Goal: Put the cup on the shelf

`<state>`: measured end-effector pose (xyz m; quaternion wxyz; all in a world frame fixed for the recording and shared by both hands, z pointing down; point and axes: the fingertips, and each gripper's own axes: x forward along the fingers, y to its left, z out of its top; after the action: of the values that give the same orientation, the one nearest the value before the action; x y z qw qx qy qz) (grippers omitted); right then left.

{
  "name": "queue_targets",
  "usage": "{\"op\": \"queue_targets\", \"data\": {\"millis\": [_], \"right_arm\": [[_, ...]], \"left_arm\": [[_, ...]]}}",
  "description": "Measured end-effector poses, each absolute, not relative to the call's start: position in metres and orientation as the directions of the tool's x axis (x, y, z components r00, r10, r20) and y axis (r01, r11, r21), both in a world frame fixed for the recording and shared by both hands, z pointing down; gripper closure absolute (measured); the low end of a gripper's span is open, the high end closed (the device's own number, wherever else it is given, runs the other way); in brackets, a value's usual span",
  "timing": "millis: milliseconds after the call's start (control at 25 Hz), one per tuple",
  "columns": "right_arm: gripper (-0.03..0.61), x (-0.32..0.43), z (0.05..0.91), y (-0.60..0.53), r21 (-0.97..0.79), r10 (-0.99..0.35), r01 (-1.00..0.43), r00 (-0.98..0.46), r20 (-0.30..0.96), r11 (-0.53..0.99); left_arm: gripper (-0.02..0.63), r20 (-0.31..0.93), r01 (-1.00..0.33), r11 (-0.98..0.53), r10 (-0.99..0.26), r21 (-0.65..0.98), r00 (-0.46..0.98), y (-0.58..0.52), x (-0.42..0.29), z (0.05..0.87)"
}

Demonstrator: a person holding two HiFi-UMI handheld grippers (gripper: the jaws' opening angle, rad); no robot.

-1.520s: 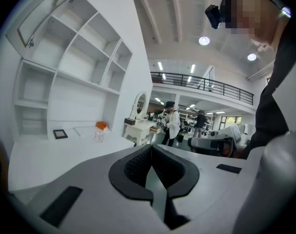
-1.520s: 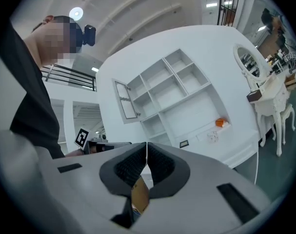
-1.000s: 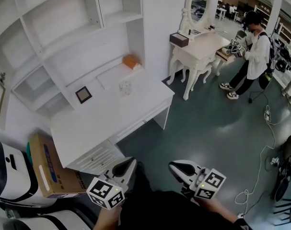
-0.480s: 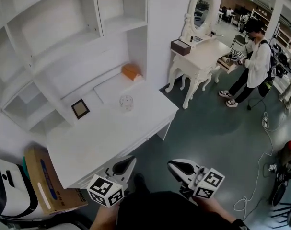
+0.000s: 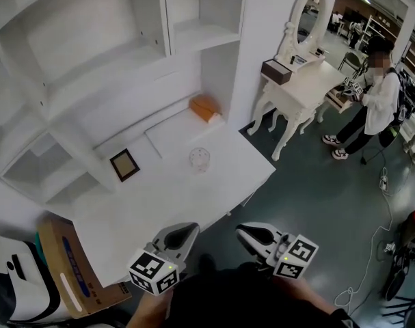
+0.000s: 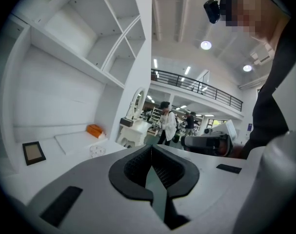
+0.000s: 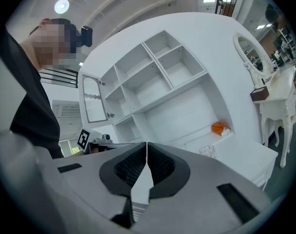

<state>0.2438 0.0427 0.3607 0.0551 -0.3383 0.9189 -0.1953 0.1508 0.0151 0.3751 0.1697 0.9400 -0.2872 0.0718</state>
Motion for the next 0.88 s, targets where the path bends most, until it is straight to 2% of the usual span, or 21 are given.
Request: {"op": "queue_targets", "data": {"millis": [360, 880], "right_arm": [[0.561, 0.245, 0.378, -0.008, -0.446, -0.605, -0.567, -0.793, 0.07, 0.692], [0.561, 0.313, 0.378, -0.139, -0.449, -0.466, -0.429, -0.884, 0.032, 0.784]], "left_arm": [[0.6, 0.267, -0.589, -0.749, -0.527, 0.303, 0.807, -0.035, 0.153, 0.389], [0.6, 0.302, -0.728, -0.641, -0.663, 0.245, 0.685, -0.142, 0.211, 0.388]]}}
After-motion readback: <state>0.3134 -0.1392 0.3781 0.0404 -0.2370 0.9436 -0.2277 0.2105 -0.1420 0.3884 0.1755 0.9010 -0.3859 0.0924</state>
